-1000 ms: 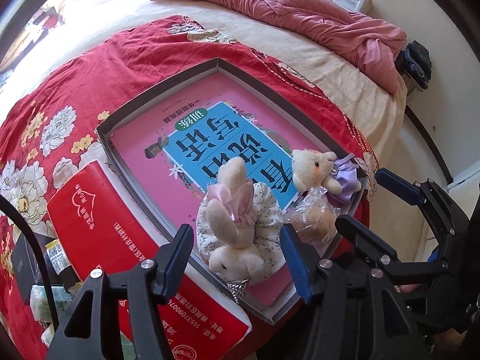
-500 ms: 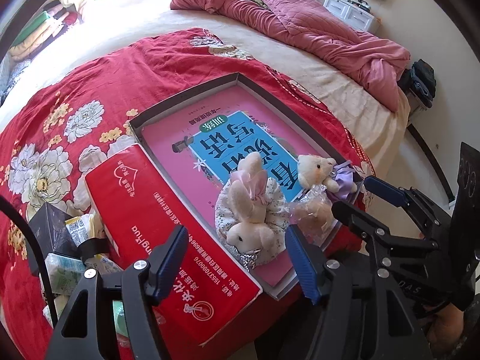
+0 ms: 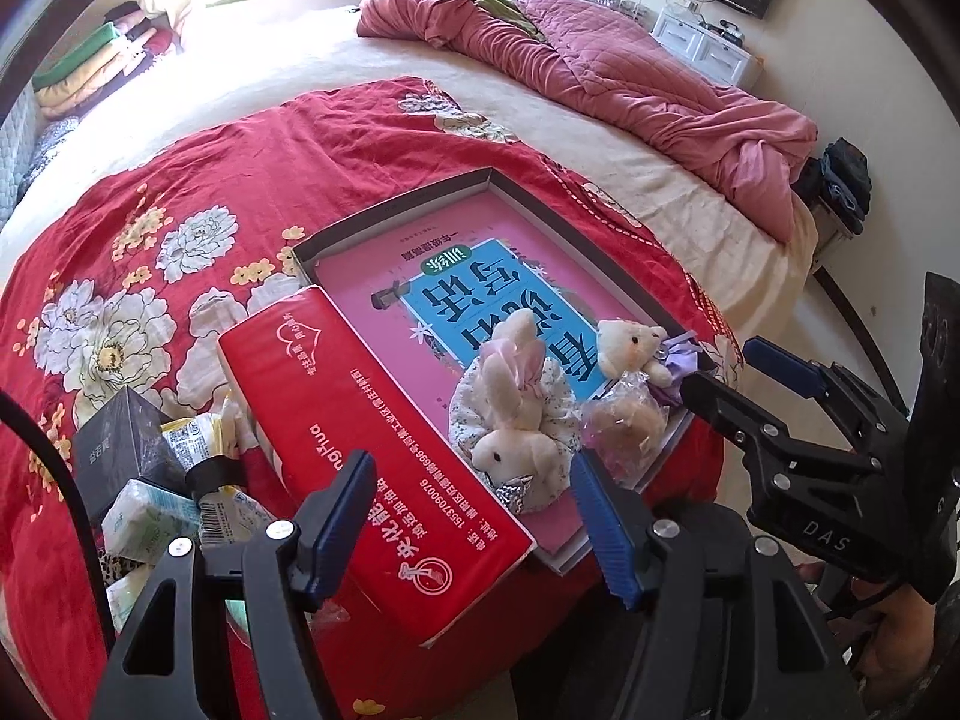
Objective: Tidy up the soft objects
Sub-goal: 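Withdraw both open tools from the tray back toward the pile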
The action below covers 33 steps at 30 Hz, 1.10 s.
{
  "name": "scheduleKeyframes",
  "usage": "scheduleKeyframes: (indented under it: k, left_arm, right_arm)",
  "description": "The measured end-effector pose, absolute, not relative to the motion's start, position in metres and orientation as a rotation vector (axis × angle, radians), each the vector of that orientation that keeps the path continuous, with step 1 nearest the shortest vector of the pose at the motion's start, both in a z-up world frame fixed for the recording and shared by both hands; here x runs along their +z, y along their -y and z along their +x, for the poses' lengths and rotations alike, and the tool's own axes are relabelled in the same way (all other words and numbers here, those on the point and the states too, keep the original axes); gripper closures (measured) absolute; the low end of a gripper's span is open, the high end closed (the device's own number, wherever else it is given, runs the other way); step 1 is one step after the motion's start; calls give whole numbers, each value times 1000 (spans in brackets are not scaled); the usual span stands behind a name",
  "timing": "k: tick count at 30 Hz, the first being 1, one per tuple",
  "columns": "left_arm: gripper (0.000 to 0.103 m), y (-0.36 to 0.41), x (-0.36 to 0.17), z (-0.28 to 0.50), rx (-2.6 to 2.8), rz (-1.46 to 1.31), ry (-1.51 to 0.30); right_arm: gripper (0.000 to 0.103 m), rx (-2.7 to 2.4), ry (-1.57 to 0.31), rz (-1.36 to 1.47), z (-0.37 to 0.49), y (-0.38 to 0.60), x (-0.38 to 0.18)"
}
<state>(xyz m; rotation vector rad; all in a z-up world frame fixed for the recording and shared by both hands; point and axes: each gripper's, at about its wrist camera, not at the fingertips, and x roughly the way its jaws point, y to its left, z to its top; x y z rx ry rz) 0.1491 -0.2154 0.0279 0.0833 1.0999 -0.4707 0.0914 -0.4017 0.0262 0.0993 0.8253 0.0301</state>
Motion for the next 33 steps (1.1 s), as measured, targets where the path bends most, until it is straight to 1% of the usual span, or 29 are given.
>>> scheduleKeyframes:
  k: [7, 15, 33]
  left_arm:
    - [37, 198, 36, 143, -445, 55, -1077]
    - [37, 171, 43, 136, -408, 14, -1061]
    - [37, 133, 56, 118, -339, -22, -1017]
  right_arm:
    - [25, 51, -786, 27, 88, 381, 45]
    - [25, 69, -728, 39, 85, 363, 69]
    - [25, 119, -690, -2, 79, 332, 91]
